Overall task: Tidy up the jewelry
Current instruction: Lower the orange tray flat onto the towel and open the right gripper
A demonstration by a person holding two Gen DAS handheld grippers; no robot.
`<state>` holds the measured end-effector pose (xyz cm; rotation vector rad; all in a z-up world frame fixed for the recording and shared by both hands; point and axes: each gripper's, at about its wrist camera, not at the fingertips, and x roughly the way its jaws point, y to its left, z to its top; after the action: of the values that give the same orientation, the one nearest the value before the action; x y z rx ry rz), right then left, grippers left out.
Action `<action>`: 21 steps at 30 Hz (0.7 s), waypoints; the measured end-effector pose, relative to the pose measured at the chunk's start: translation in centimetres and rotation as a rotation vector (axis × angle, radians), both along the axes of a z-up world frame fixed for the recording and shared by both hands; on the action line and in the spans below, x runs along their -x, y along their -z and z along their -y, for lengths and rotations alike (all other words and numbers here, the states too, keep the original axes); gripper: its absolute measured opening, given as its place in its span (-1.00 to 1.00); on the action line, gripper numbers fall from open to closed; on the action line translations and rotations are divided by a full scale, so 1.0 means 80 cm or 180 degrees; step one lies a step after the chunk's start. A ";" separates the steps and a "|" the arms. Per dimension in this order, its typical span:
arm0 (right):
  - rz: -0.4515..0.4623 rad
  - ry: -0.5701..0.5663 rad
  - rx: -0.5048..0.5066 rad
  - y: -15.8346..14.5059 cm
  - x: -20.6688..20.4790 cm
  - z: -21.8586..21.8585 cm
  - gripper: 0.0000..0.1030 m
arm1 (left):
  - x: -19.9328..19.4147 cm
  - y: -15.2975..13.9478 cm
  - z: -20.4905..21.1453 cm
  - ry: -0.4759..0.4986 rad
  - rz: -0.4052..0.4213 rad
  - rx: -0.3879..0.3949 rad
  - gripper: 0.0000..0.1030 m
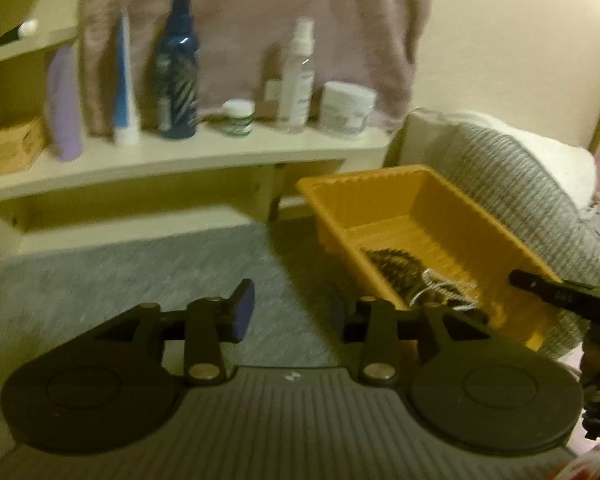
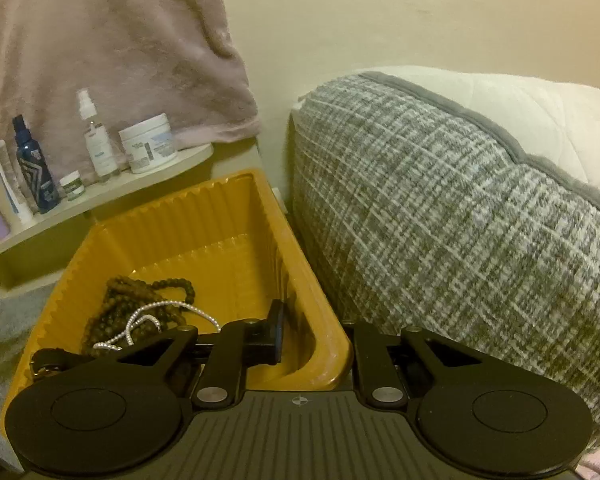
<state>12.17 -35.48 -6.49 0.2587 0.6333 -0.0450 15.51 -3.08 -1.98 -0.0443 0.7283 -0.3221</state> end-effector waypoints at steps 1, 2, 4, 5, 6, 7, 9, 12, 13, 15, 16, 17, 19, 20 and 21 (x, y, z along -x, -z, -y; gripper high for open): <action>0.0012 0.0002 -0.0003 0.000 0.000 -0.001 -0.72 | 0.002 0.003 -0.001 -0.0030 -0.0024 -0.0018 -0.27; 0.0022 0.0000 0.0002 0.000 0.001 -0.001 -0.72 | 0.004 0.006 -0.002 -0.0059 -0.0044 -0.0041 -0.22; 0.0045 -0.0009 0.0015 -0.002 0.002 -0.003 -0.57 | 0.007 0.010 -0.003 -0.0122 -0.0086 -0.0090 -0.12; 0.0052 -0.0021 0.0017 -0.003 0.004 -0.003 -0.32 | 0.009 0.012 -0.004 -0.0150 -0.0100 -0.0104 -0.04; 0.0061 -0.0039 0.0011 -0.004 0.007 -0.003 -0.01 | 0.010 0.013 -0.005 -0.0173 -0.0111 -0.0113 0.11; 0.0089 -0.0048 0.0011 -0.005 0.010 -0.004 0.08 | 0.012 0.014 -0.006 -0.0199 -0.0109 -0.0119 0.22; 0.0152 -0.0044 0.0056 -0.008 0.016 -0.006 0.14 | 0.017 0.014 -0.008 -0.0258 -0.0063 -0.0151 0.41; 0.0171 -0.0052 0.0109 -0.014 0.025 -0.007 0.14 | 0.022 0.014 -0.010 -0.0318 -0.0062 -0.0190 0.54; 0.0192 -0.0053 0.0142 -0.018 0.029 -0.008 0.14 | 0.023 0.014 -0.010 -0.0340 -0.0057 -0.0197 0.59; 0.0242 -0.0055 0.0228 -0.027 0.039 -0.011 0.16 | 0.030 0.011 -0.012 -0.0385 -0.0002 -0.0228 0.68; 0.0257 -0.0046 0.0261 -0.032 0.044 -0.013 0.16 | 0.033 0.010 -0.012 -0.0395 0.0010 -0.0237 0.71; 0.0261 -0.0035 0.0278 -0.038 0.049 -0.015 0.18 | 0.036 0.009 -0.014 -0.0415 0.0015 -0.0239 0.75; 0.0241 -0.0035 0.0301 -0.052 0.059 -0.023 0.23 | 0.044 0.006 -0.016 -0.0473 0.0042 -0.0249 0.80; 0.0225 -0.0068 0.0307 -0.058 0.063 -0.028 0.27 | 0.048 0.005 -0.017 -0.0510 0.0053 -0.0256 0.83; 0.0201 -0.0106 0.0316 -0.064 0.065 -0.034 0.33 | 0.053 0.003 -0.019 -0.0540 0.0066 -0.0246 0.85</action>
<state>6.97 -32.74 -1.38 0.1530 0.5706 -0.0361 11.27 -1.57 -2.24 -0.0292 0.7107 -0.1321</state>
